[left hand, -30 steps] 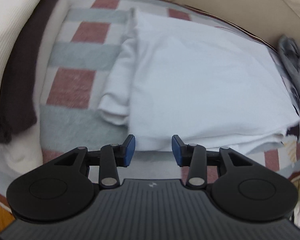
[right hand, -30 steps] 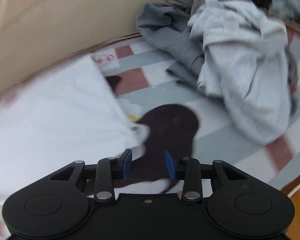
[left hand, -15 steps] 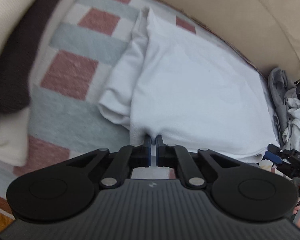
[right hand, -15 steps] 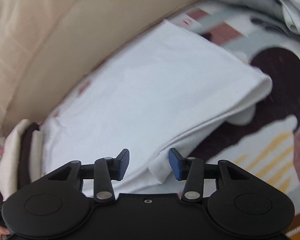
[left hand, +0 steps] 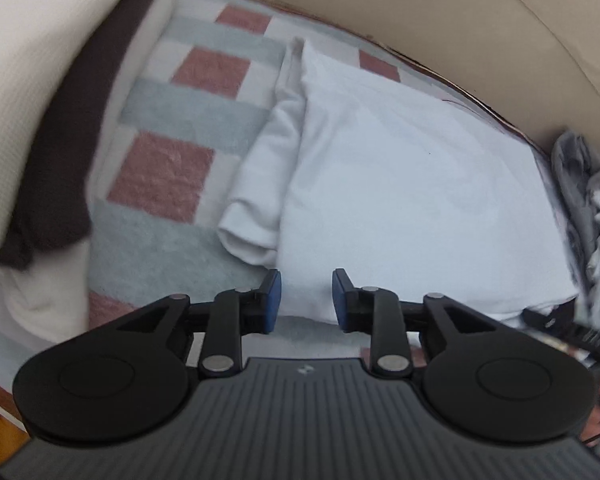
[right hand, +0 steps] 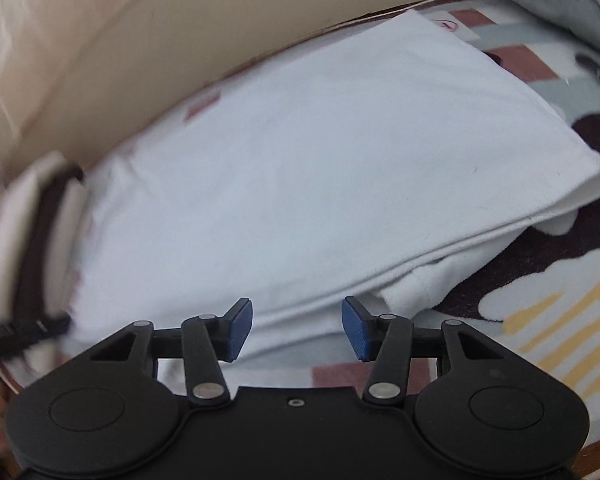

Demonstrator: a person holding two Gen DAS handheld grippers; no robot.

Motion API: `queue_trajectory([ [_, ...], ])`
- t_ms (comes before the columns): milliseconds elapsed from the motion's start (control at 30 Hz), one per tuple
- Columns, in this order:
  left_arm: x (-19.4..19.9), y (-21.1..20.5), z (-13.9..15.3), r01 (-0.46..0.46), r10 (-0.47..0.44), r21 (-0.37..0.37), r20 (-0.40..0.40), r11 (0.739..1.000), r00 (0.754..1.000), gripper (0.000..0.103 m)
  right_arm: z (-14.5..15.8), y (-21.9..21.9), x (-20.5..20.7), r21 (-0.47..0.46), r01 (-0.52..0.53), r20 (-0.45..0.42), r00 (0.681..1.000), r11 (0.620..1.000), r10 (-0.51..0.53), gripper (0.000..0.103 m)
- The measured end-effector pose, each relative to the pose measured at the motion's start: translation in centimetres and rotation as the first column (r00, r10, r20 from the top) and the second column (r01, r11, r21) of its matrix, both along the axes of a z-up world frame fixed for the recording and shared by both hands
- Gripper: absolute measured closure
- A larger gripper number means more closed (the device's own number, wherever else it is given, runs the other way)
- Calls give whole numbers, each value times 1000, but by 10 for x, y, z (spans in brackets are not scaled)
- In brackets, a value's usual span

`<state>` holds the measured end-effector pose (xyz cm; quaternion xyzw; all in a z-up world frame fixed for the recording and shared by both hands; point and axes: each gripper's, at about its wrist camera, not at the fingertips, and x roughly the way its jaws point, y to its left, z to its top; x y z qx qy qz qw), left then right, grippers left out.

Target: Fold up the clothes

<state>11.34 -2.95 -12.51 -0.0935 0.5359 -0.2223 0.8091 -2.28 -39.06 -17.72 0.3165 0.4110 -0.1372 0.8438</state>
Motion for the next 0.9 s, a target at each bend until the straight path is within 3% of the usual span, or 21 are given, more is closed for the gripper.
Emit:
queue_trajectory([
  [133, 0, -1, -1, 4, -5, -8, -17, 1000, 1000, 76, -1, 7, 2, -52, -13, -44, 999, 999, 11, 48],
  [200, -1, 1, -2, 0, 0, -5, -16, 1000, 1000, 70, -1, 6, 2, -63, -9, -50, 999, 998, 6, 48],
  [300, 3, -3, -8, -16, 14, -42, -53, 999, 998, 69, -1, 6, 5, -74, -4, -54, 999, 997, 0, 48],
  [367, 5, -9, -11, -14, 9, -60, -77, 998, 997, 52, -1, 7, 6, -81, -8, -56, 998, 997, 3, 48],
  [467, 8, -26, -15, 13, -15, -27, -78, 1000, 997, 48, 9, 12, 0, -157, -28, -70, 997, 987, 17, 48],
  [533, 9, -38, -17, 44, -43, 20, -59, 999, 997, 56, 19, 18, -5, -261, -49, -92, 995, 964, 25, 48],
  [567, 8, -44, -17, 60, -57, 62, -44, 996, 997, 75, 26, 21, -9, -341, -61, -97, 995, 938, 30, 48],
  [633, 4, -51, -14, 84, -84, 120, -6, 989, 996, 86, 38, 19, -16, -451, -61, -91, 996, 890, 22, 48],
  [667, 2, -53, -13, 89, -91, 130, 8, 987, 996, 91, 41, 11, -20, -464, -40, -81, 997, 885, 3, 48],
  [800, -1, -49, -13, 61, -61, 127, -3, 990, 998, 92, 37, -36, -34, -345, 123, -55, 987, 931, -151, 48],
  [900, -3, -44, -14, 59, -58, 114, -12, 992, 998, 92, 31, -60, -45, -258, 236, -45, 966, 937, -255, 48],
])
